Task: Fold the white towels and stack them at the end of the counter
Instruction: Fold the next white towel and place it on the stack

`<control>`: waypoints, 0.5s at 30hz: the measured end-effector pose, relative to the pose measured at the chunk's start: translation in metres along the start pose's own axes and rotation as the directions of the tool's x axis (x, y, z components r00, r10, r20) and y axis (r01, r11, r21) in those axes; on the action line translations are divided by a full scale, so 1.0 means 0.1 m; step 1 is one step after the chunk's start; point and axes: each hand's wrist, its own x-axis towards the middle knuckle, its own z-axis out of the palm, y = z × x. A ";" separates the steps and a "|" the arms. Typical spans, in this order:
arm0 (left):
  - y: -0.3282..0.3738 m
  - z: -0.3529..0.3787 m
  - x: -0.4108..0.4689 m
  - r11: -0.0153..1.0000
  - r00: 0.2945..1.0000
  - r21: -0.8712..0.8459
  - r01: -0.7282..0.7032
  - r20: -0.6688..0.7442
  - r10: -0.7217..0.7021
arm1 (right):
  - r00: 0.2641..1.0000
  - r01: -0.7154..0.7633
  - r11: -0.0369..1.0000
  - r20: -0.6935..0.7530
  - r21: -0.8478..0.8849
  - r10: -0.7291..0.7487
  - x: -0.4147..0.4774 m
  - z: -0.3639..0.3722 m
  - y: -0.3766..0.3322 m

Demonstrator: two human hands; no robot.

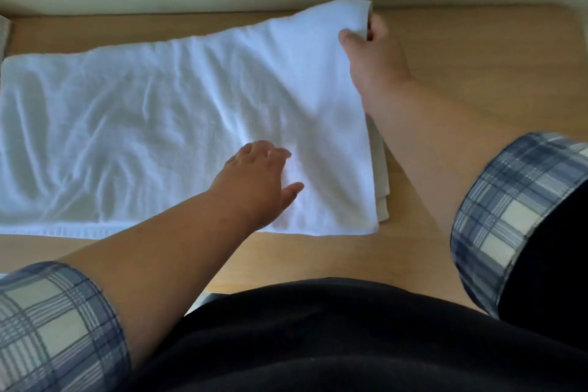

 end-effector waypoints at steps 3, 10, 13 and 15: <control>0.07 0.06 0.03 0.999 0.998 0.012 -0.036 0.055 0.036 | 0.980 -0.109 0.988 0.158 -0.111 0.125 0.15 -0.18 0.14; 0.21 0.12 0.13 0.984 0.985 0.056 -0.168 0.048 0.165 | 0.874 -0.227 0.850 0.286 -0.474 0.393 -0.18 -0.46 0.64; 0.34 0.17 0.08 0.922 0.935 0.157 -0.355 0.039 0.353 | 0.863 -0.319 0.893 0.292 -0.316 0.412 -0.25 -0.53 0.58; 0.48 0.25 0.03 0.871 0.898 0.221 -0.439 0.075 0.433 | 0.840 -0.336 0.882 0.319 -0.331 0.440 -0.33 -0.60 0.52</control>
